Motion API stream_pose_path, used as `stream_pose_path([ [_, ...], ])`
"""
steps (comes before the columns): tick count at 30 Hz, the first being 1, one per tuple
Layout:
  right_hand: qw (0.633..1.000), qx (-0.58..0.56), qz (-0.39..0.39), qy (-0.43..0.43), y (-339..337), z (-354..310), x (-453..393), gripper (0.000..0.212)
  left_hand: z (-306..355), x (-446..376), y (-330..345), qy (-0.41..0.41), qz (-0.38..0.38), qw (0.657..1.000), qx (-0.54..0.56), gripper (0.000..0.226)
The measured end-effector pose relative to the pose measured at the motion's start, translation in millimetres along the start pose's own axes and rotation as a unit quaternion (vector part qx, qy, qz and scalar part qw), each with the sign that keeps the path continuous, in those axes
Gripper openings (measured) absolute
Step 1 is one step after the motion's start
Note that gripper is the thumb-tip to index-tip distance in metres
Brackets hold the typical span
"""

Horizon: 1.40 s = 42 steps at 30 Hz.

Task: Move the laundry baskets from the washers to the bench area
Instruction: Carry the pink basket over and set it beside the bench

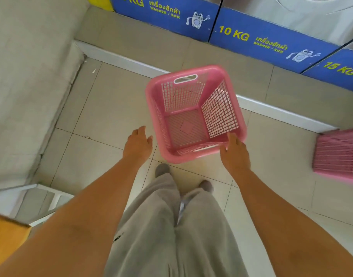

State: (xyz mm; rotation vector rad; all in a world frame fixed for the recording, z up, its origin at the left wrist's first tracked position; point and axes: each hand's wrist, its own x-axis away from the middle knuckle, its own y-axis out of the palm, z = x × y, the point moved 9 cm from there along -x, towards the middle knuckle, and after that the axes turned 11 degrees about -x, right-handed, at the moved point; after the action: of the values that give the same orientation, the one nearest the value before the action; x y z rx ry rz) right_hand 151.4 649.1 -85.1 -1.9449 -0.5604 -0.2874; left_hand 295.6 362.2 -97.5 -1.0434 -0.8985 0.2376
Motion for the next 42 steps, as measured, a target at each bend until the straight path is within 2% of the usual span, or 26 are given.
stream_pose_path([
  [4, 1.000, -0.004, -0.006, -0.007, -1.8, 8.0, -54.7, 0.047, 14.3, -30.7, 10.4, -0.040, -0.020, 0.999, 0.013, 0.052],
  [14, 0.995, 0.051, -0.067, -0.052, -0.2, 41.3, -193.3, 0.056, 36.8, -93.5, 55.9, -0.175, 0.004, 0.982, 0.066, 0.061],
  [23, 0.991, 0.081, -0.065, -0.082, 34.8, 75.1, -273.8, 0.073, 33.3, -137.7, 119.0, -0.206, 0.021, 0.975, 0.080, 0.069],
  [30, 0.991, 0.005, -0.022, -0.135, 53.7, 91.4, -289.8, 0.082, 18.9, -157.2, 137.4, -0.194, 0.098, 0.970, 0.112, 0.079],
  [36, 0.987, -0.014, -0.010, -0.157, 37.6, 80.6, -268.0, 0.076, 23.5, -130.0, 120.1, -0.188, 0.134, 0.968, 0.102, 0.074],
  [42, 0.985, -0.006, -0.011, -0.171, -1.8, 42.6, -214.6, 0.073, 5.1, -65.5, 73.4, -0.225, 0.141, 0.959, 0.103, 0.053],
])
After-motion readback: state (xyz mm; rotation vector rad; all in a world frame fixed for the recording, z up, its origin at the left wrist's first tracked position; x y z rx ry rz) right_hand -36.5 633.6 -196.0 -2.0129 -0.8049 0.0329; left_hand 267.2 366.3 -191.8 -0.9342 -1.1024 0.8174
